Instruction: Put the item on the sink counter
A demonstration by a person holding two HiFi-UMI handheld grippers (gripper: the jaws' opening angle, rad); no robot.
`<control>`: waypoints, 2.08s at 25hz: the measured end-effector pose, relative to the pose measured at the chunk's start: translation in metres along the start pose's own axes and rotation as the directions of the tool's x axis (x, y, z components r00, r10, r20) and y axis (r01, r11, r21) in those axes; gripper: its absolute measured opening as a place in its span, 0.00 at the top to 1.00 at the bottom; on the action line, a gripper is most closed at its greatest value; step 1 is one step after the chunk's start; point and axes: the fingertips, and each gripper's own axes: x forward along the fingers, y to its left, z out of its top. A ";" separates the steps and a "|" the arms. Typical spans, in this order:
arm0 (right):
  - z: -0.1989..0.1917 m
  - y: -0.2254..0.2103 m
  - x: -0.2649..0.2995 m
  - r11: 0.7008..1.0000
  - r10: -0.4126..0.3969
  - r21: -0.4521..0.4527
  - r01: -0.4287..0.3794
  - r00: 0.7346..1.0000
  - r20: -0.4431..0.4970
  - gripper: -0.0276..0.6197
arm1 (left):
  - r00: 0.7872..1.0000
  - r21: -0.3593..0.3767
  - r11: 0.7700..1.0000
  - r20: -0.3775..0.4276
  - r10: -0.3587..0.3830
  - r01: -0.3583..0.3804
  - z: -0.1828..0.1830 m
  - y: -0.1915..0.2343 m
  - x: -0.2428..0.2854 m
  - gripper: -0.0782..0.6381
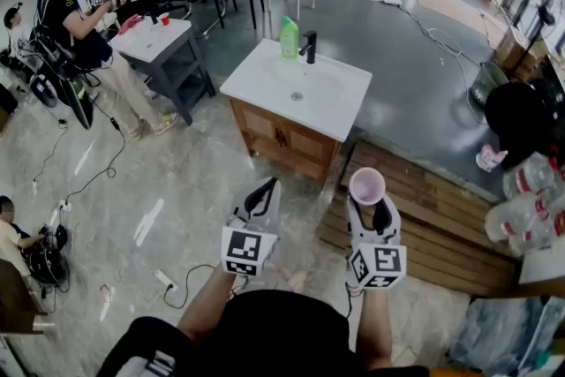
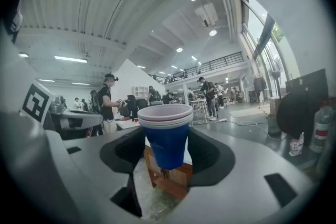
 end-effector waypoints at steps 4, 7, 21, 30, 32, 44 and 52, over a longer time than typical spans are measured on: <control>0.000 -0.002 0.000 1.000 0.000 0.014 0.000 1.000 -0.003 0.56 | 1.000 0.000 1.000 0.003 0.004 -0.004 0.003 -0.002 -0.001 0.89; -0.001 0.001 0.001 1.000 0.005 0.016 -0.005 1.000 -0.007 0.56 | 1.000 -0.001 1.000 -0.001 0.011 -0.011 0.002 0.000 -0.003 0.89; -0.005 0.013 0.030 0.998 0.052 0.022 -0.052 0.998 -0.017 0.56 | 0.999 -0.002 0.999 -0.002 0.053 -0.053 0.001 0.025 0.003 0.89; 0.002 0.024 0.087 0.996 0.086 0.018 -0.086 0.996 -0.023 0.56 | 0.997 -0.019 0.997 -0.010 0.079 -0.079 0.000 0.071 0.034 0.89; 0.000 0.025 0.103 0.996 0.093 0.016 -0.092 0.995 -0.028 0.56 | 0.996 -0.027 0.996 -0.018 0.084 -0.084 -0.004 0.082 0.045 0.89; 0.000 0.034 0.210 0.991 0.134 0.024 -0.133 0.988 -0.074 0.56 | 0.992 -0.056 0.991 -0.047 0.115 -0.118 -0.010 0.159 0.113 0.89; 0.002 0.055 0.276 0.987 0.161 0.029 -0.159 0.983 -0.087 0.56 | 0.990 -0.056 0.990 -0.066 0.127 -0.130 -0.017 0.216 0.145 0.89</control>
